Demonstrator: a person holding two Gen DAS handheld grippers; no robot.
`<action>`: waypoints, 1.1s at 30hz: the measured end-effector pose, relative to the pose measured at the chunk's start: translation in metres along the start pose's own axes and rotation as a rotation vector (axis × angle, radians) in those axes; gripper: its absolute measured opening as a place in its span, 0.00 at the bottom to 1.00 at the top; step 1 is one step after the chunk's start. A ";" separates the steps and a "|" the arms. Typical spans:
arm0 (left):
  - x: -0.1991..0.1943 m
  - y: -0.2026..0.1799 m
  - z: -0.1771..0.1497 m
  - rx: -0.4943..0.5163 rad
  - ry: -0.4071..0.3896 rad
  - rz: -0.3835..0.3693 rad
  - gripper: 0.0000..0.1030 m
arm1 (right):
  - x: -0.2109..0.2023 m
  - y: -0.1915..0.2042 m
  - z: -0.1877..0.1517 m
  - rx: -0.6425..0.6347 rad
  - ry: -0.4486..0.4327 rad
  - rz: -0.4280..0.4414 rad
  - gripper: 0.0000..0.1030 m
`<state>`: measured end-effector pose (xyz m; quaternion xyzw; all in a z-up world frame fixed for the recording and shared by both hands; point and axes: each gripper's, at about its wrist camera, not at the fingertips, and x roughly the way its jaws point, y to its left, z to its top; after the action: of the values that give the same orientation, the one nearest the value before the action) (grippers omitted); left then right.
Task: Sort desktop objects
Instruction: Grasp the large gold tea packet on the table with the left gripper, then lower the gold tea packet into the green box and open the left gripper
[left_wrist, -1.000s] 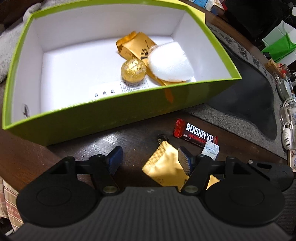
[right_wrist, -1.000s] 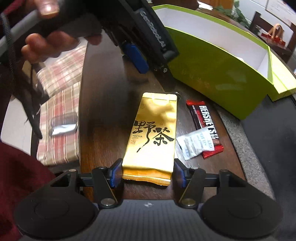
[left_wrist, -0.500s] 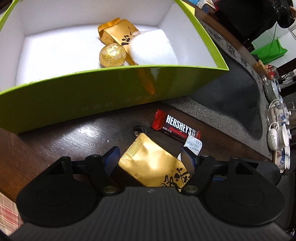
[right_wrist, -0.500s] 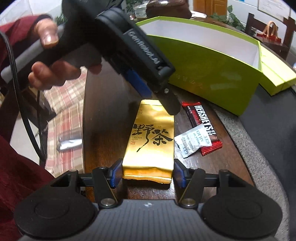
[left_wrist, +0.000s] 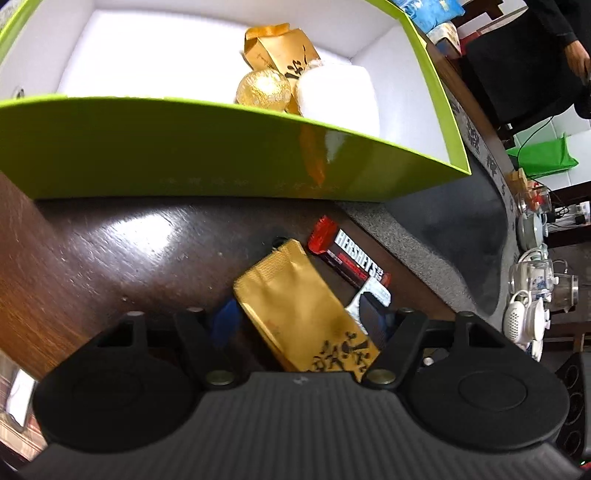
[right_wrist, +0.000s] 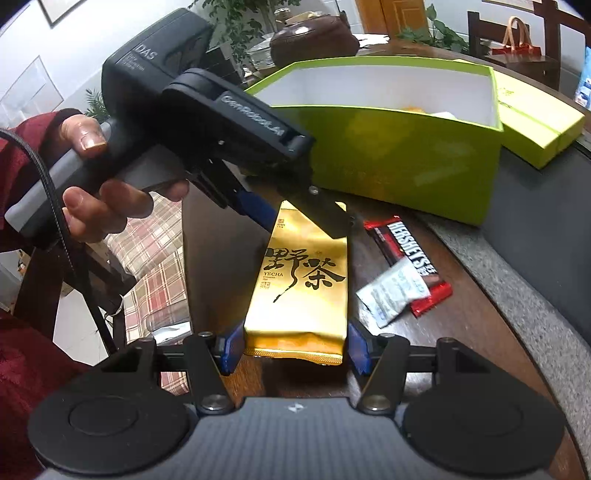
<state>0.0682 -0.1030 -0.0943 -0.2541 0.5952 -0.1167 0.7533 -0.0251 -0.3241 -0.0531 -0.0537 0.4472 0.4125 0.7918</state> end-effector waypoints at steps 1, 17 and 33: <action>-0.001 -0.001 0.000 -0.003 -0.001 -0.004 0.57 | 0.000 0.001 0.001 -0.003 0.000 0.001 0.56; -0.086 -0.027 0.046 0.013 -0.210 -0.040 0.37 | -0.049 0.027 0.089 -0.217 -0.075 -0.090 0.56; -0.115 0.000 0.136 -0.007 -0.323 0.051 0.37 | 0.042 0.003 0.208 -0.238 -0.016 -0.093 0.56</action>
<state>0.1681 -0.0149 0.0241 -0.2571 0.4730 -0.0532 0.8410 0.1222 -0.2027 0.0401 -0.1649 0.3857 0.4258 0.8017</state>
